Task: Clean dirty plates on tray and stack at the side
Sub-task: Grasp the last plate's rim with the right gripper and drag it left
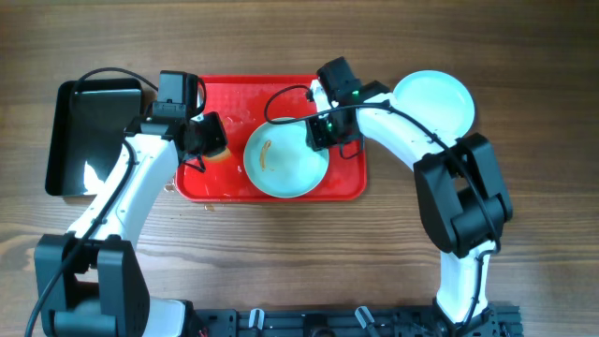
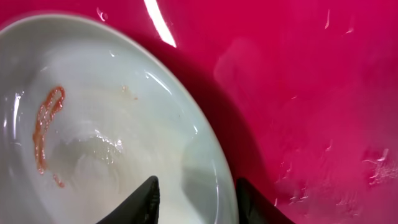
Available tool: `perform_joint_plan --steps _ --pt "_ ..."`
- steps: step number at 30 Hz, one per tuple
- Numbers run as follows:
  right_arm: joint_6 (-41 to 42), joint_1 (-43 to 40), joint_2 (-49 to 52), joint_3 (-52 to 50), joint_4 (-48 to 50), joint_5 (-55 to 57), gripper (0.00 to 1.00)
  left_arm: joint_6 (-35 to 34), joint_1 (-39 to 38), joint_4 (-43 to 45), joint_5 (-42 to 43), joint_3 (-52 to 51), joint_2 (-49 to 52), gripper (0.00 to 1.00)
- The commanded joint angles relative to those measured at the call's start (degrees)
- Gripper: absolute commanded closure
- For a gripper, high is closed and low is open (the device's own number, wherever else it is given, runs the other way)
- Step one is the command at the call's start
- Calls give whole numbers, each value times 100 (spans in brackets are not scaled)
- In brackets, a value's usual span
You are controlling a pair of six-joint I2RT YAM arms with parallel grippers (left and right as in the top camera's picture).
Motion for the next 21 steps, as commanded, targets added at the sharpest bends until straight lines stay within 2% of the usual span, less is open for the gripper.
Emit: perform_joint_plan --steps 1,3,6,7,8,10,11,13,15,16,17,19,21 --pt "1174 -96 -72 525 -527 -166 60 20 -2 17 83 -37 46 96" --pt "1169 -118 -205 925 -1115 -48 58 20 -2 -2 83 -37 46 96" --pt "1150 -131 -391 1104 -1628 142 44 17 -2 -26 83 -39 50 96" --pt "1152 -129 -420 1102 -1733 195 42 15 -2 -24 83 -39 50 96" --pt "1189 -125 -420 1086 -1827 247 37 15 -2 -24 83 -39 50 96" --pt "1198 -125 -415 981 -1880 319 19 15 -2 -22 83 -48 50 96" --pt "1255 -118 -413 866 -1851 363 15 13 -2 -20 85 -61 50 96" --pt "1585 -52 -407 573 -1694 407 15 15 -2 -20 85 -92 50 96" --pt "1864 -33 -407 321 -1456 389 21 15 -2 -28 83 -114 50 96" --pt "1998 -33 -407 197 -1318 389 36 15 -2 -46 83 -114 50 96" --pt "2210 -26 -407 35 -1143 387 42 15 -2 -48 85 -114 55 96" --pt "2498 -22 -407 -170 -986 352 61 15 -2 -42 83 -114 55 96" --pt "2667 -22 -407 -299 -975 350 64 15 -2 -31 83 -114 55 96"
